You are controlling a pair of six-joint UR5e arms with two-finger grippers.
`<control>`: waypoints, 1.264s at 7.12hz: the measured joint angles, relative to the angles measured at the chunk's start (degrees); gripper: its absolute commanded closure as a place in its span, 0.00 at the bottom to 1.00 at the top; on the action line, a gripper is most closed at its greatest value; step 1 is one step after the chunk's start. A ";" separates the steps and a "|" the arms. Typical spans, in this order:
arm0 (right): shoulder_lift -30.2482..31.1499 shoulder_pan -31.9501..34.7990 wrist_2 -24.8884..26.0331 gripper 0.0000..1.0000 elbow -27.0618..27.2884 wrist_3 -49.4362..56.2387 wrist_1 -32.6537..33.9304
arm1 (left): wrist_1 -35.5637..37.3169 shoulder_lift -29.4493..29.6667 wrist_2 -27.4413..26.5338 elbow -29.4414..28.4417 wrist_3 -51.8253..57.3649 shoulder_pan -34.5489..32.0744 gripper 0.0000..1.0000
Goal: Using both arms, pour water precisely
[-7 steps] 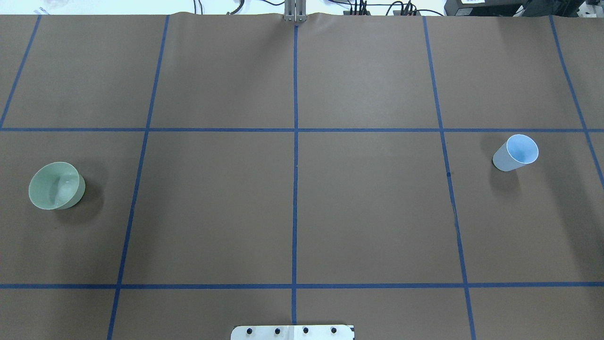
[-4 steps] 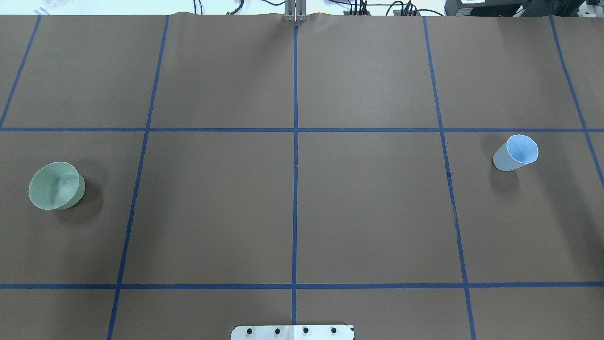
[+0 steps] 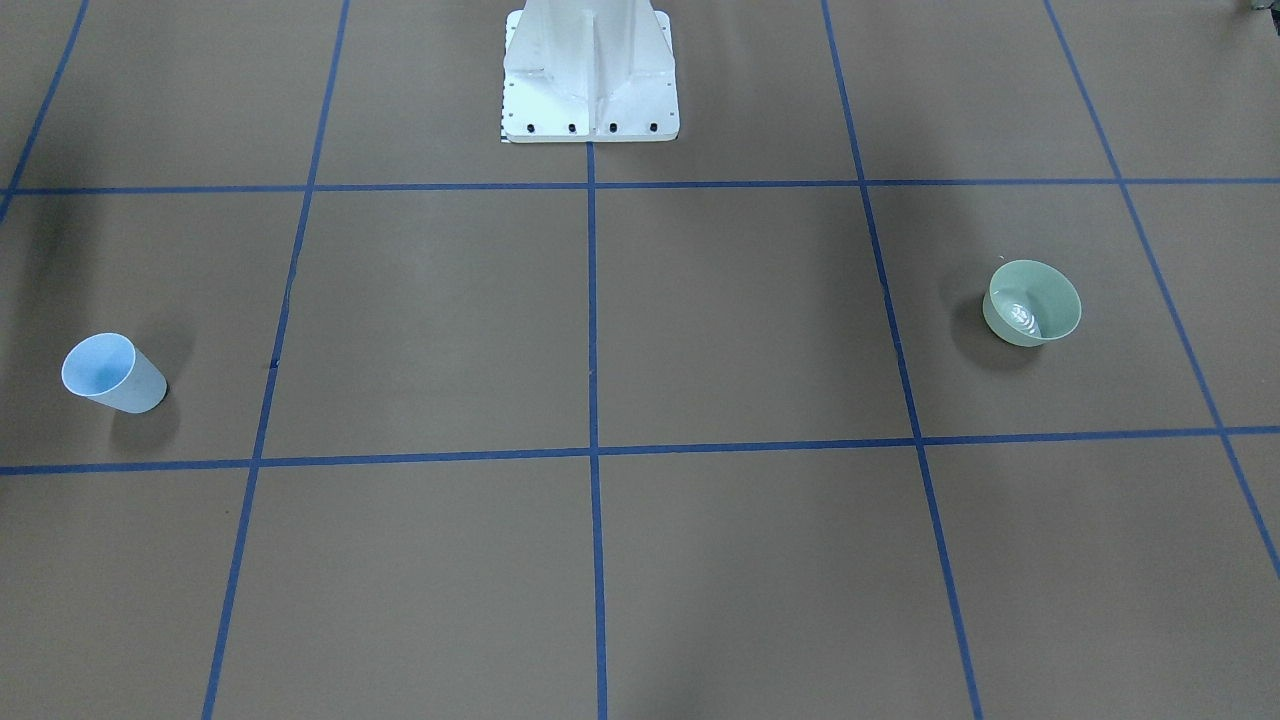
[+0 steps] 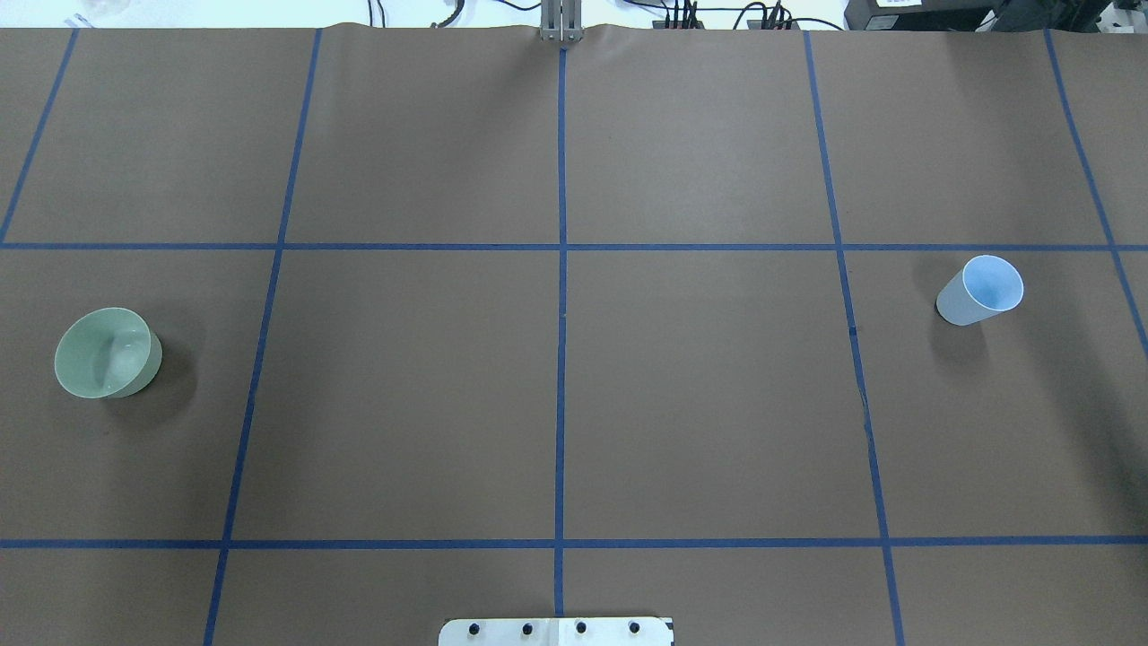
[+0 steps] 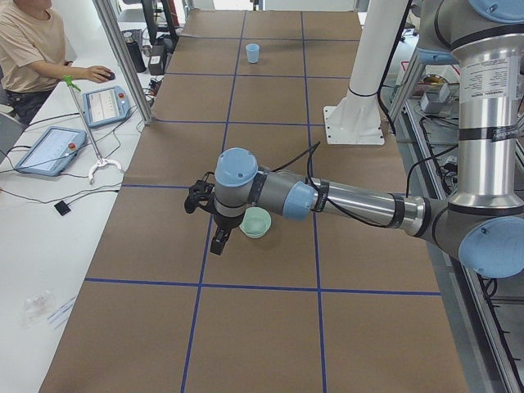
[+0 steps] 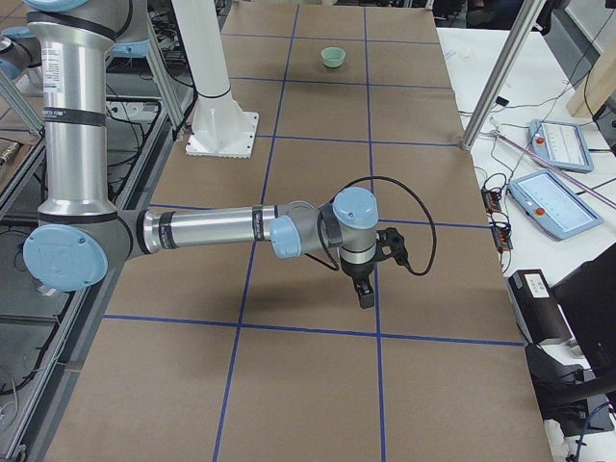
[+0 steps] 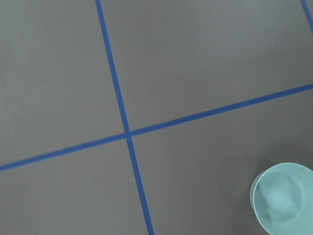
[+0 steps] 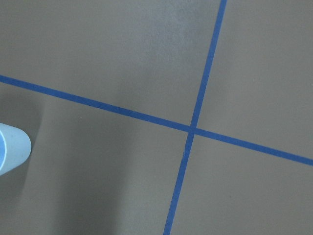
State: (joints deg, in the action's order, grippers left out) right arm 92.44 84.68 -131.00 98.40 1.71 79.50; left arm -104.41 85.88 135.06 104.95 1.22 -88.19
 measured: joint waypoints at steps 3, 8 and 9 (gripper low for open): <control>0.11 0.00 -2.63 0.00 -0.10 -0.11 -2.04 | -6.48 1.51 0.18 -0.84 -0.03 0.75 0.00; 0.28 -0.04 -2.85 0.00 -0.22 -0.07 -2.32 | -20.14 -1.77 -5.35 -3.65 -21.09 18.55 0.00; 0.28 -0.04 -2.85 0.00 -0.21 -0.05 -2.33 | -25.30 -3.25 -9.49 -5.25 -27.28 22.76 0.00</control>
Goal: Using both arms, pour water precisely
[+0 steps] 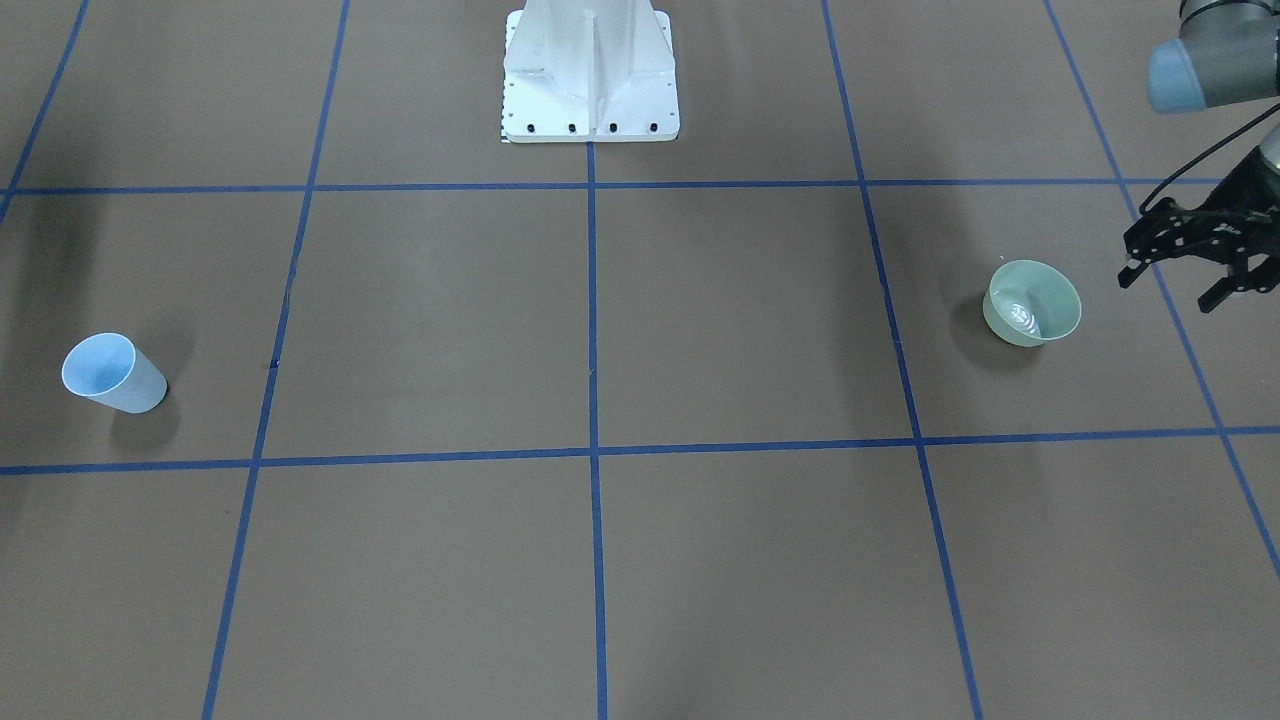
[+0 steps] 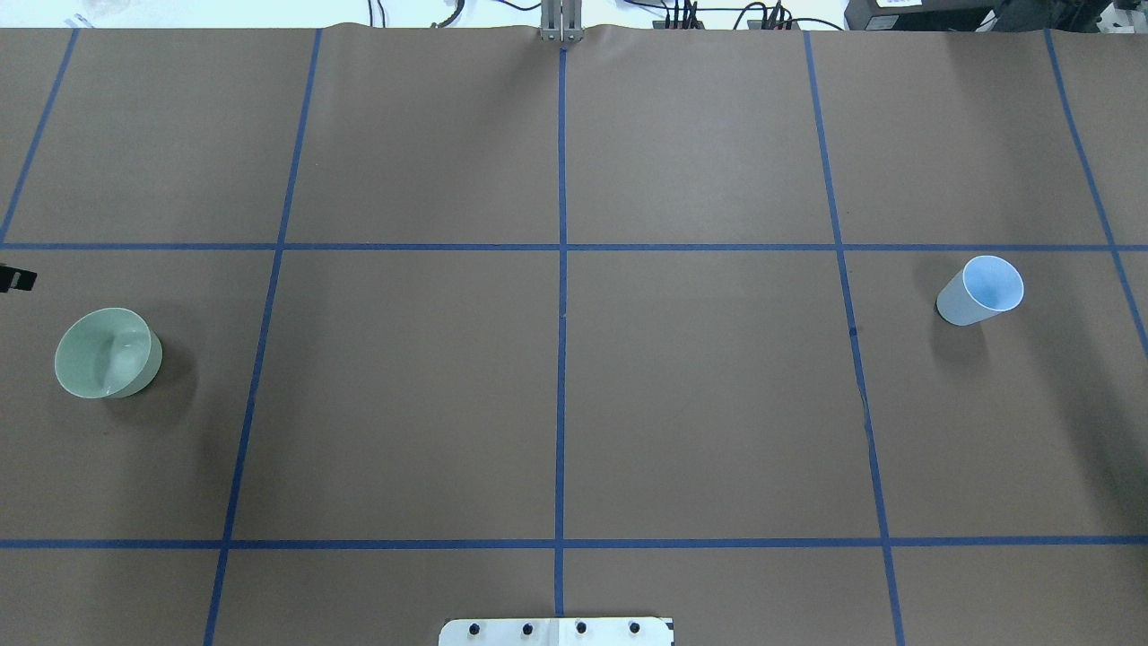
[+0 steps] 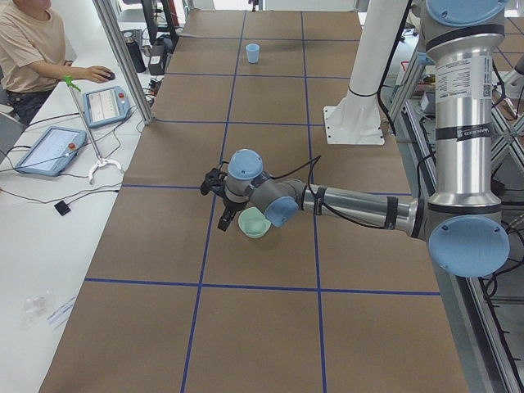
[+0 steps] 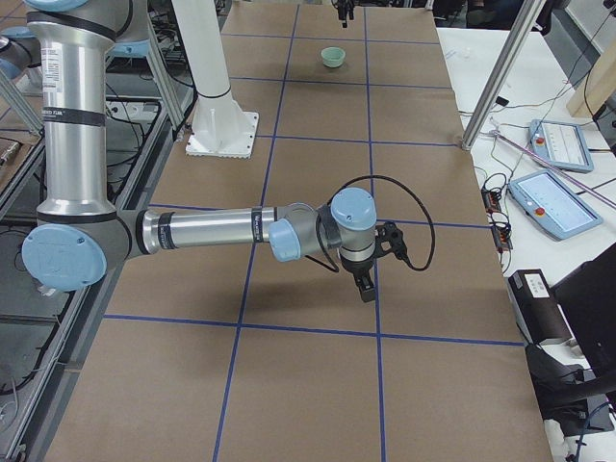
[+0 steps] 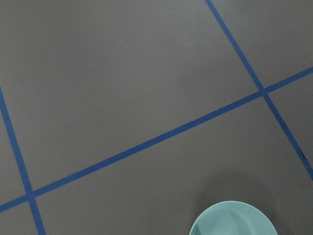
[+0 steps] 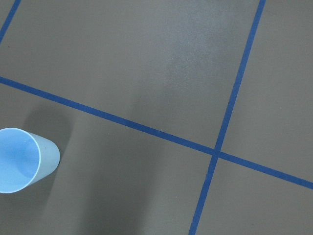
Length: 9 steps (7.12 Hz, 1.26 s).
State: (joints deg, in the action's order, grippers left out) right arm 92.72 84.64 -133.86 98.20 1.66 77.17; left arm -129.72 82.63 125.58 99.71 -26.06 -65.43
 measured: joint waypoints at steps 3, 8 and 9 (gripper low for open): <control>0.07 0.00 0.00 0.00 -0.02 -0.05 0.00 | -9.89 -0.97 -4.73 -6.05 -10.56 8.03 0.15; 0.09 0.05 0.00 0.00 0.10 0.00 0.00 | -18.01 -0.93 -6.24 -10.79 -11.71 11.51 1.00; 0.09 0.05 0.00 0.00 0.13 0.00 0.00 | -18.20 -0.76 -5.74 -9.92 -11.86 11.51 1.00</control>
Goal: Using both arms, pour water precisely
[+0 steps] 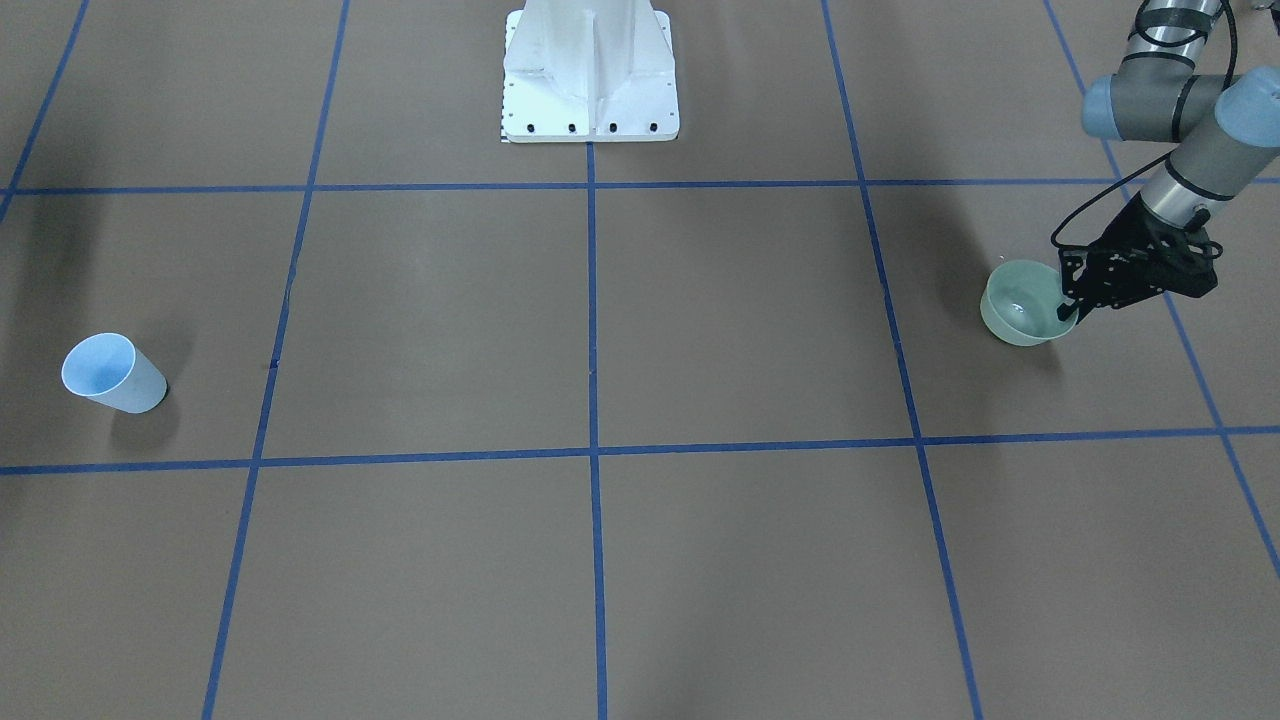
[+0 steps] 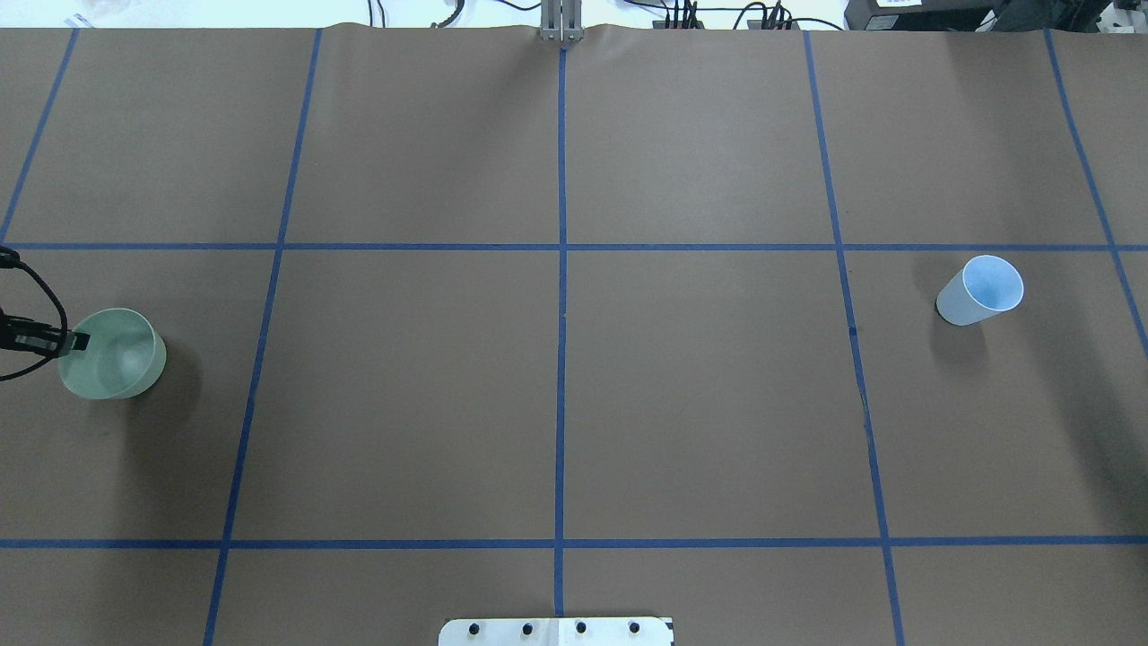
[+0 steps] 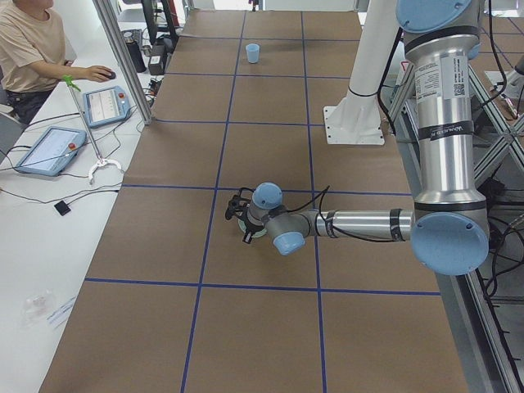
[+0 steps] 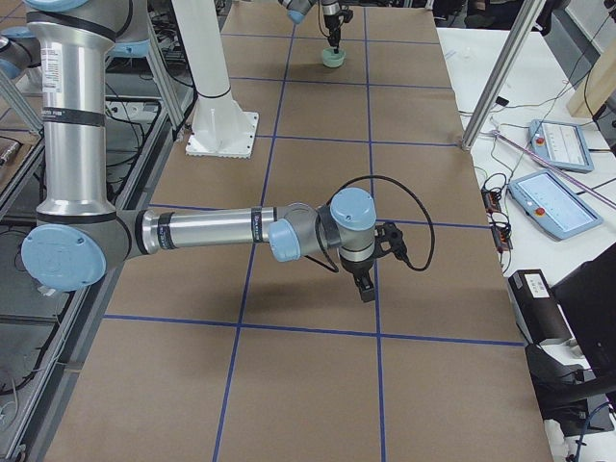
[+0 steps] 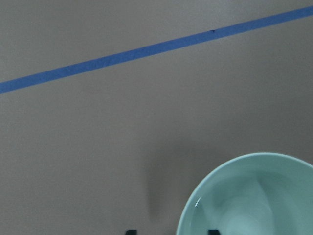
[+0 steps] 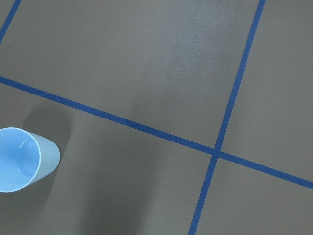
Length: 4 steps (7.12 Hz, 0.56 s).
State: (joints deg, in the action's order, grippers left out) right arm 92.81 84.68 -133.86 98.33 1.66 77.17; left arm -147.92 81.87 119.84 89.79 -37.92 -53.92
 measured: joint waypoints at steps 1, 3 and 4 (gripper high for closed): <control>0.00 0.01 0.00 0.00 0.04 0.00 0.00 | 0.11 0.14 0.84 1.21 -0.21 -0.01 1.00; 0.00 -0.01 0.00 0.00 0.09 0.01 0.00 | 3.42 1.15 2.87 5.34 -2.03 -0.04 1.00; 0.00 -0.03 0.00 0.00 0.10 -0.01 0.00 | 9.66 2.79 3.28 9.60 -2.71 0.00 1.00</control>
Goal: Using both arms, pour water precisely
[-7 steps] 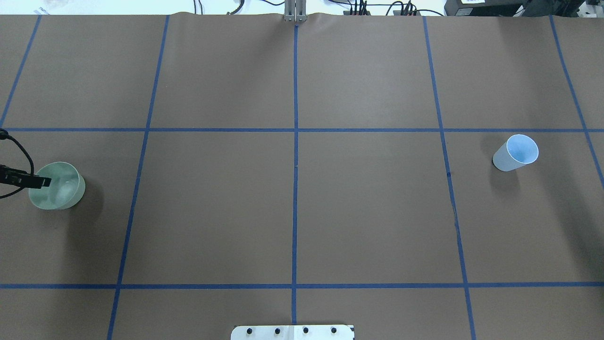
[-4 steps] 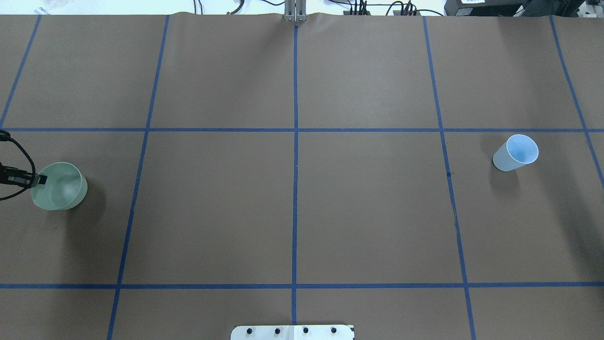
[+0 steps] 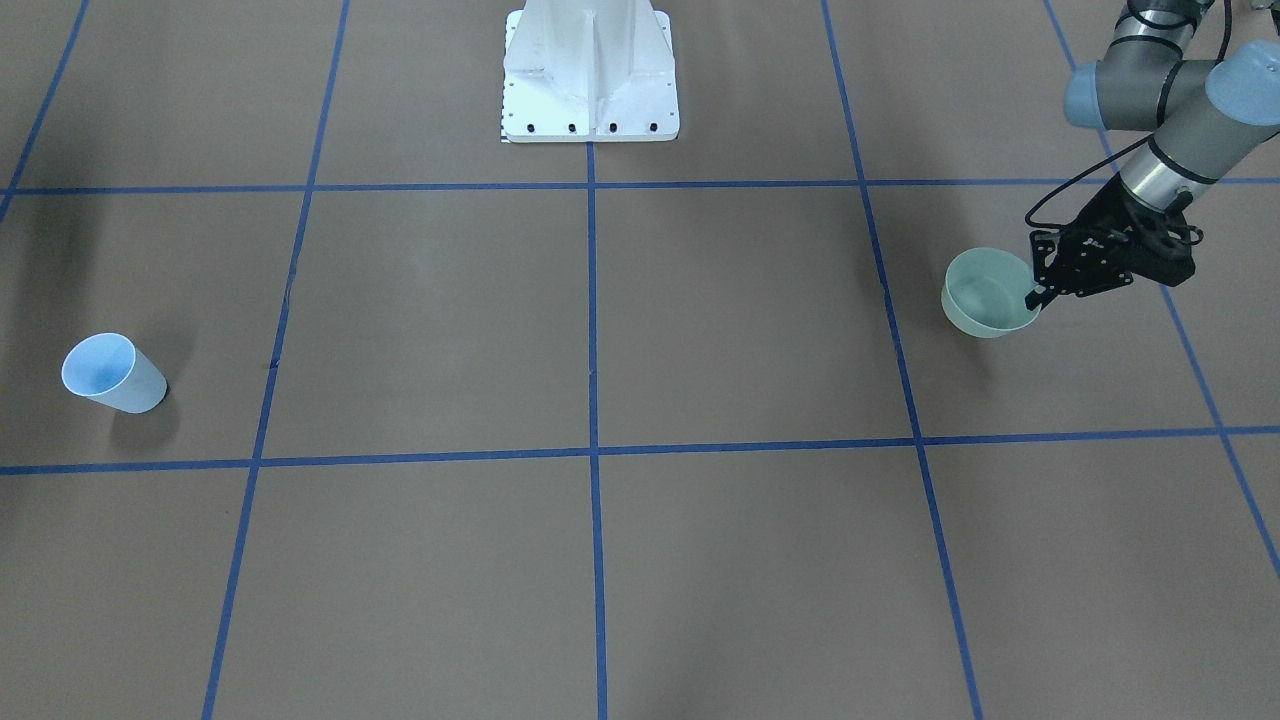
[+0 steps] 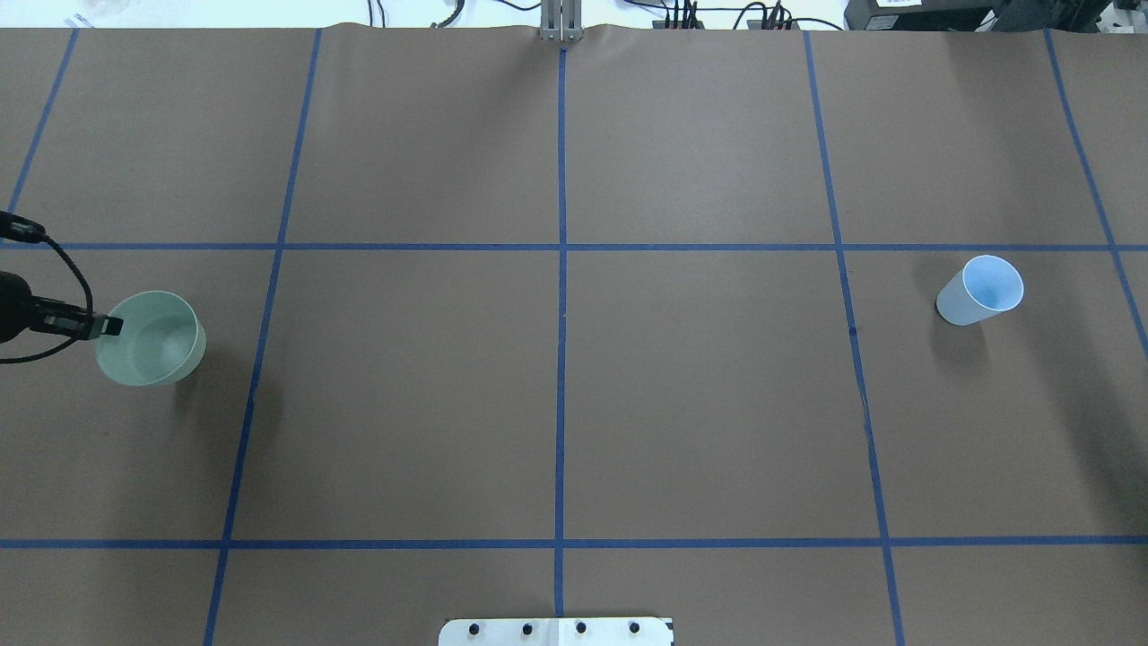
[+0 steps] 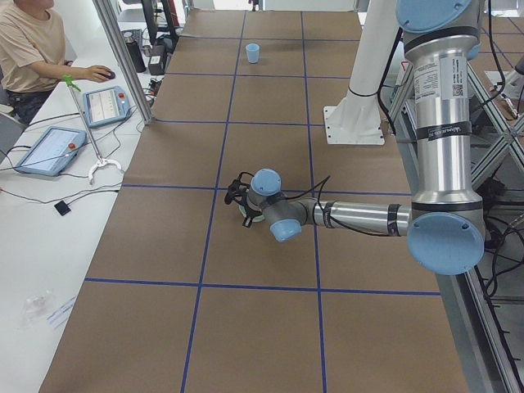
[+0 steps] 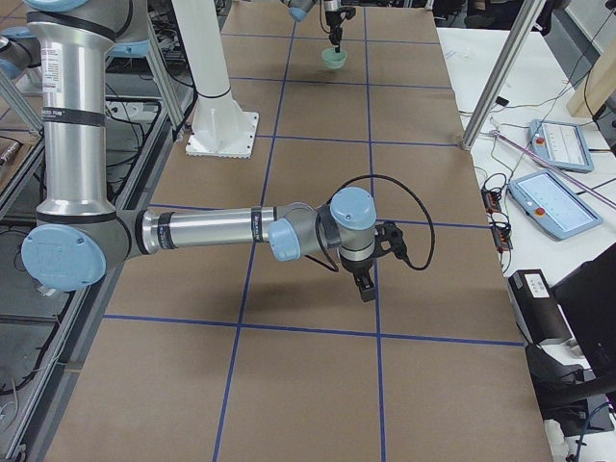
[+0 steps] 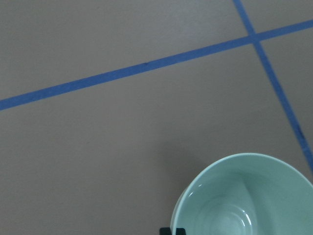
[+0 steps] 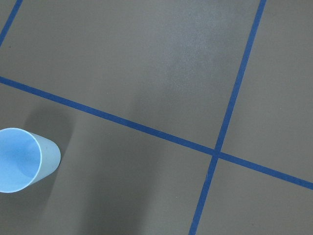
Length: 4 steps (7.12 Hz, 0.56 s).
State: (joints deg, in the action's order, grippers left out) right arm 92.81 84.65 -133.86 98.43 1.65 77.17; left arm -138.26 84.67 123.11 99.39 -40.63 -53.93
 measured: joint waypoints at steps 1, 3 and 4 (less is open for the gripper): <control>0.00 -0.01 0.00 0.00 0.00 -0.02 0.00 | 6.93 3.04 0.13 3.56 -0.76 0.35 1.00; 0.00 -0.01 0.00 0.00 -0.11 0.01 0.00 | 16.49 13.28 -0.70 5.34 -6.95 5.78 1.00; 0.00 -0.01 0.00 0.00 -0.17 0.02 0.00 | 21.20 19.04 -2.41 5.28 -10.29 9.52 1.00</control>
State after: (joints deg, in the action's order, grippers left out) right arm 92.81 84.64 -133.86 98.27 1.67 77.17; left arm -117.06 103.70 120.70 104.66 -50.92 -44.41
